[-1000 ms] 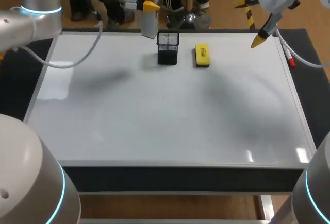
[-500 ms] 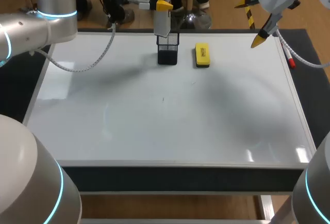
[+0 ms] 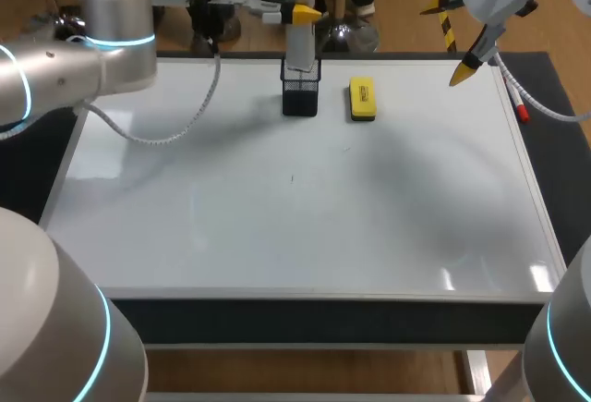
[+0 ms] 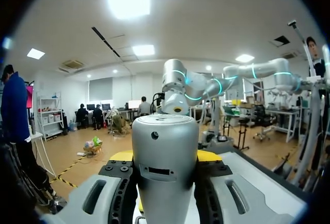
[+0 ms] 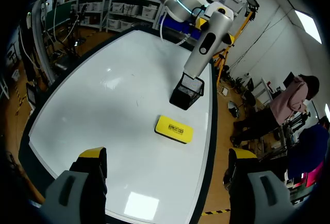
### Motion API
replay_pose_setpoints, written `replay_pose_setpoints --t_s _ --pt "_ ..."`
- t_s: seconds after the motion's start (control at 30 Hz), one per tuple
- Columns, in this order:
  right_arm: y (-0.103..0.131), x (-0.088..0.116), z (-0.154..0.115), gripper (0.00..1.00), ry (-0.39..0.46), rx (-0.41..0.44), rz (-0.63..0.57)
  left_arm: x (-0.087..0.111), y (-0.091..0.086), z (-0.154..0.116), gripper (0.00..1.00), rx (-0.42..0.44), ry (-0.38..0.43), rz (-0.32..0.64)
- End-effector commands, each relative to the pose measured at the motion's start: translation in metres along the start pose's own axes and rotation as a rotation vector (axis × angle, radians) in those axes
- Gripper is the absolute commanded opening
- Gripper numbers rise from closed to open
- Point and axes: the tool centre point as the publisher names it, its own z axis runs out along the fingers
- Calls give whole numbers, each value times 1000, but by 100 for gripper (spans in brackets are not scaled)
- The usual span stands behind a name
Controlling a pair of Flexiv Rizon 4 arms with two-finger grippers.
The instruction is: Pick up the inspection probe, press it on each red-marked spot on the whiteboard one by one, put down the probe, pick up the eraser, and wipe off all the red marks.
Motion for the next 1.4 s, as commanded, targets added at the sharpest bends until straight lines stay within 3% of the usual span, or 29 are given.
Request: replay_pose_setpoints --t_s 0.03,1.13,1.4 --pt "0 0 0 100 2 3 -1 2 3 1 0 2 -31 1" --pt "0 0 0 100 2 3 -1 -17 37 -2 0 31 -65 -19" --pt "0 0 0 100 2 3 -1 -27 52 -1 0 18 -70 -41"
